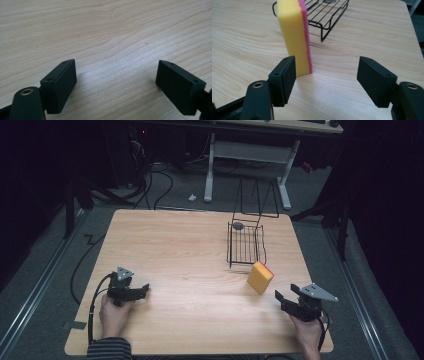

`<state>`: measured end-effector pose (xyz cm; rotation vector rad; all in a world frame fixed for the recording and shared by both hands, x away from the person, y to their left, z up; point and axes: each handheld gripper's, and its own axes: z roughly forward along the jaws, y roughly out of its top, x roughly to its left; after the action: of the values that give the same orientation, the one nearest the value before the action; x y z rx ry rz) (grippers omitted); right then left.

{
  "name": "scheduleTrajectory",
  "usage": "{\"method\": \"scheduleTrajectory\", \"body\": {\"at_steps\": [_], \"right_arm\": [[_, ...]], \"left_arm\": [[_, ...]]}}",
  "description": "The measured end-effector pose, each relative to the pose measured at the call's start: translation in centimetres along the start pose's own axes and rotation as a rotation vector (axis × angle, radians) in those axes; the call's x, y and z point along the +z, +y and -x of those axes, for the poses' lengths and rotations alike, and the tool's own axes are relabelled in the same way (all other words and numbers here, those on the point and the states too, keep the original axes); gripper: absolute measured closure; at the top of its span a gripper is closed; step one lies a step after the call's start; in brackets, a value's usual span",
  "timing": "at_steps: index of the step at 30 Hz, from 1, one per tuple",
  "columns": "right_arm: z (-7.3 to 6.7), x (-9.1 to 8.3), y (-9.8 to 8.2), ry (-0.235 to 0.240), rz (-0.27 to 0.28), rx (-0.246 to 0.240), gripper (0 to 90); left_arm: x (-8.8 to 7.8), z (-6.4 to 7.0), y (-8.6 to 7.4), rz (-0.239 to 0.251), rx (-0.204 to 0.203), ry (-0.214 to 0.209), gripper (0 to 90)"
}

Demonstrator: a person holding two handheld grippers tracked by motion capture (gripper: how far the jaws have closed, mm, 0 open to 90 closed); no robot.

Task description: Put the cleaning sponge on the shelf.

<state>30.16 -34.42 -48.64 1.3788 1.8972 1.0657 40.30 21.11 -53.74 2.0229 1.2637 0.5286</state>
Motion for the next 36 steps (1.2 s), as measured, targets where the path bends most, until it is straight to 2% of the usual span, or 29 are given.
{"method": "scheduleTrajectory", "body": {"at_steps": [19, 28, 36], "right_arm": [[-1.9, 1.3, 1.5, 0.061, 0.016, -0.036, 31.7], [-2.5, 2.9, 2.7, 0.079, 0.025, -0.054, 32.0], [-2.4, 4.1, 3.0, 0.08, 0.018, -0.035, 31.9]], "left_arm": [[0.0, 0.0, 0.0, 0.0, 0.0, 0.0, 17.4], [0.0, 0.0, 0.0, 0.001, 0.0, 0.0, 17.4], [0.0, 0.0, 0.0, 0.001, -0.001, 0.0, 17.5]]}}
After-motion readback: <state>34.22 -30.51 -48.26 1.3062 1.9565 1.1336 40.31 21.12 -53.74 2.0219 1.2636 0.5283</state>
